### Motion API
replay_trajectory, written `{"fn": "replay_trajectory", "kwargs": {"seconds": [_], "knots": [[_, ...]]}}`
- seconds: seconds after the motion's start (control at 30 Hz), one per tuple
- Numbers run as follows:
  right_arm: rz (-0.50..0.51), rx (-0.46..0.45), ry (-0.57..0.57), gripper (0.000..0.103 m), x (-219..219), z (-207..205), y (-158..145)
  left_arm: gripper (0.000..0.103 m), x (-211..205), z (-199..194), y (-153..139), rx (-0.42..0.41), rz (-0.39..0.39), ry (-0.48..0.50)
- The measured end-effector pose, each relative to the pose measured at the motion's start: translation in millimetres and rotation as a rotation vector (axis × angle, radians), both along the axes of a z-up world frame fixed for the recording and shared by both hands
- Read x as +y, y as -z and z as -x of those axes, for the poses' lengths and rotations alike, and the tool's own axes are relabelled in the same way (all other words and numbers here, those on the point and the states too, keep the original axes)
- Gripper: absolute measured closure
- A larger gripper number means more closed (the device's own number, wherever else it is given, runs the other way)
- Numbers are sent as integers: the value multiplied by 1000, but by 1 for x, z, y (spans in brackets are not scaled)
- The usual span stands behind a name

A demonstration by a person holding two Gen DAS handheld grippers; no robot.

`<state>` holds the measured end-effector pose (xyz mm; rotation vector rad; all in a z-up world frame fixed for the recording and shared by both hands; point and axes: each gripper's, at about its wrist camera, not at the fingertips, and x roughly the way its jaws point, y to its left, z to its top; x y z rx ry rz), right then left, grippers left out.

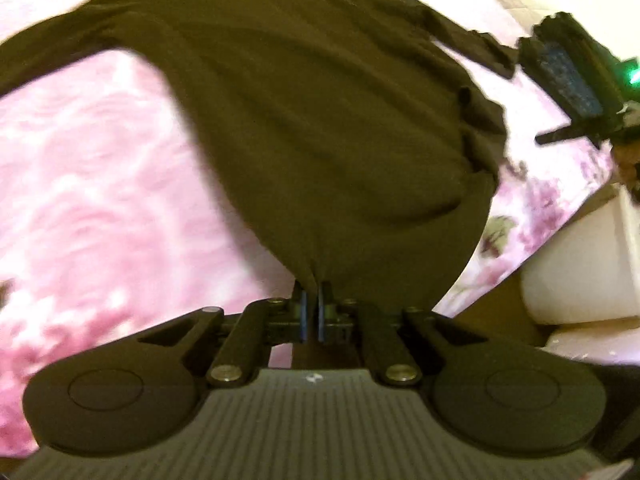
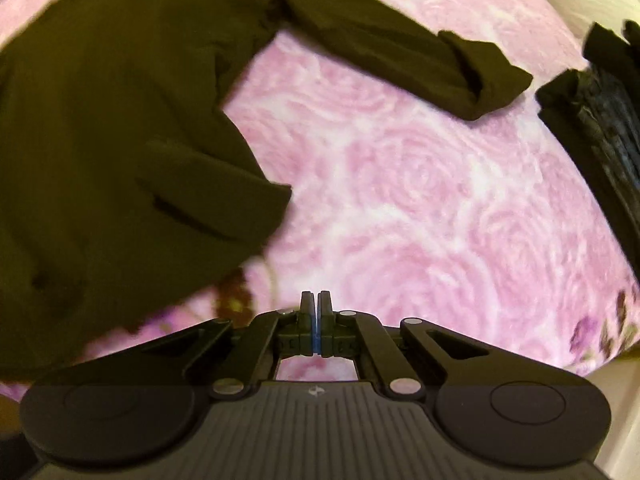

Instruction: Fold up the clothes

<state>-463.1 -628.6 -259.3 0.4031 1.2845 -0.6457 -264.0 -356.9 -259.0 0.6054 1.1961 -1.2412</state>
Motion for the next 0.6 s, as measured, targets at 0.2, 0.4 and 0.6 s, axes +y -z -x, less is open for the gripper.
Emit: {"fn": "replay_trajectory", "kwargs": {"seconds": [0.2,0.4,0.6], "knots": [[37,-154,-7,19,15,-40,-4,102,22,-5,11,-7,-25,-44],[74,-104,-1,16,21,-85,37,103,29,12,19,-38,-67,-40],[63,-57,-7,100,13,-58,38,103,43,18,10,-73,-117,-39]]}}
